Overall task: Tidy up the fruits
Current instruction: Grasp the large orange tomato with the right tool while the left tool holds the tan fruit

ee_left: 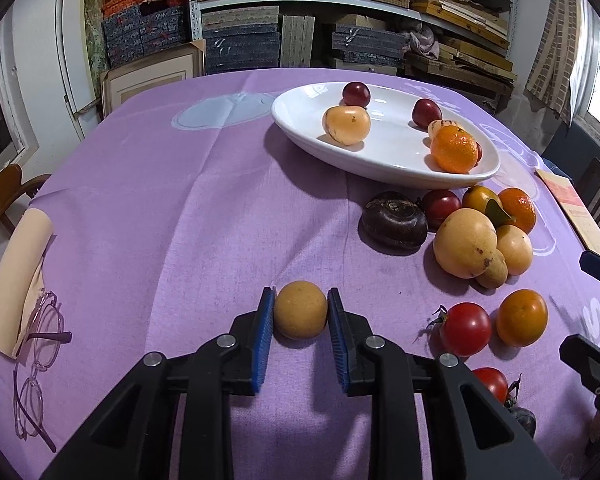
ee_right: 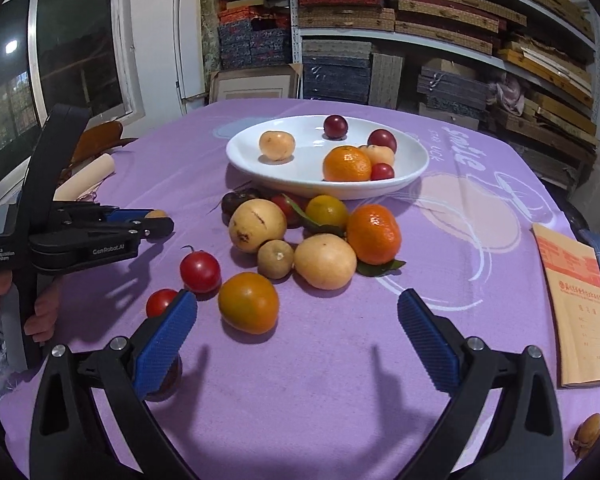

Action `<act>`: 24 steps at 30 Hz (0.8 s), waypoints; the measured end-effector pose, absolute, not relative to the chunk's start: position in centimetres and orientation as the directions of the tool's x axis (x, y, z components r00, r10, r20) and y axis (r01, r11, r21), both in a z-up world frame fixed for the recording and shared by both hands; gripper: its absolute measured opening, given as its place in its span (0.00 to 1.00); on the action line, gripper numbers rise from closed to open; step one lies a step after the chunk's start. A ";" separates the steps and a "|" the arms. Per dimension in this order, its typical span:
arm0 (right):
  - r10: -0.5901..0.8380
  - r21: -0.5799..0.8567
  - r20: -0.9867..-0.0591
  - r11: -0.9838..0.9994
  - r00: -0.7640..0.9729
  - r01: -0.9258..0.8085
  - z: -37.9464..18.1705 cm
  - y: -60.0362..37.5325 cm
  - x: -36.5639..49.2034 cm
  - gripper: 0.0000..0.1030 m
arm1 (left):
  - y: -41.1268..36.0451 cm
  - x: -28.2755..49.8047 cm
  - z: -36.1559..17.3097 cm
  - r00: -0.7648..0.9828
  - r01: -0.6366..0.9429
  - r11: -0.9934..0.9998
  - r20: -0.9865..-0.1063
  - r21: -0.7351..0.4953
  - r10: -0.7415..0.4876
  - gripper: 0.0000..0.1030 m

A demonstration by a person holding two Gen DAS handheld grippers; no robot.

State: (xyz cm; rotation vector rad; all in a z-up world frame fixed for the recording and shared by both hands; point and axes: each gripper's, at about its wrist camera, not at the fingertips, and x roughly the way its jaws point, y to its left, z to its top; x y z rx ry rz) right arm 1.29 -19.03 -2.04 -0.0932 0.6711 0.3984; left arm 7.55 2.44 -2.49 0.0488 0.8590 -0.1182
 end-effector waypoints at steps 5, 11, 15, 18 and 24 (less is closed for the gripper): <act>0.355 0.062 -0.663 0.903 0.660 -0.424 -2.6 -17.3 1.9 0.71 | 2.3 7.6 -2.5 0.647 0.124 0.992 -0.759 0.004 -0.077 0.26; 0.338 0.086 -0.705 0.913 0.624 -0.398 -3.5 -16.9 3.1 0.67 | 2.2 7.6 -2.5 0.647 0.123 0.992 -0.759 0.003 -0.078 0.26; 0.337 0.099 -0.722 0.915 0.604 -0.392 -3.9 -16.7 3.6 0.53 | 2.2 7.6 -2.5 0.647 0.123 0.992 -0.759 0.003 -0.078 0.26; 0.337 0.091 -0.726 0.911 0.599 -0.402 -3.9 -16.3 3.7 0.51 | 2.2 7.6 -2.5 0.647 0.124 0.992 -0.759 0.002 -0.079 0.26; 0.342 0.089 -0.731 0.906 0.590 -0.414 -4.1 -15.9 3.9 0.41 | 2.2 7.7 -2.5 0.645 0.122 0.992 -0.760 0.001 -0.078 0.26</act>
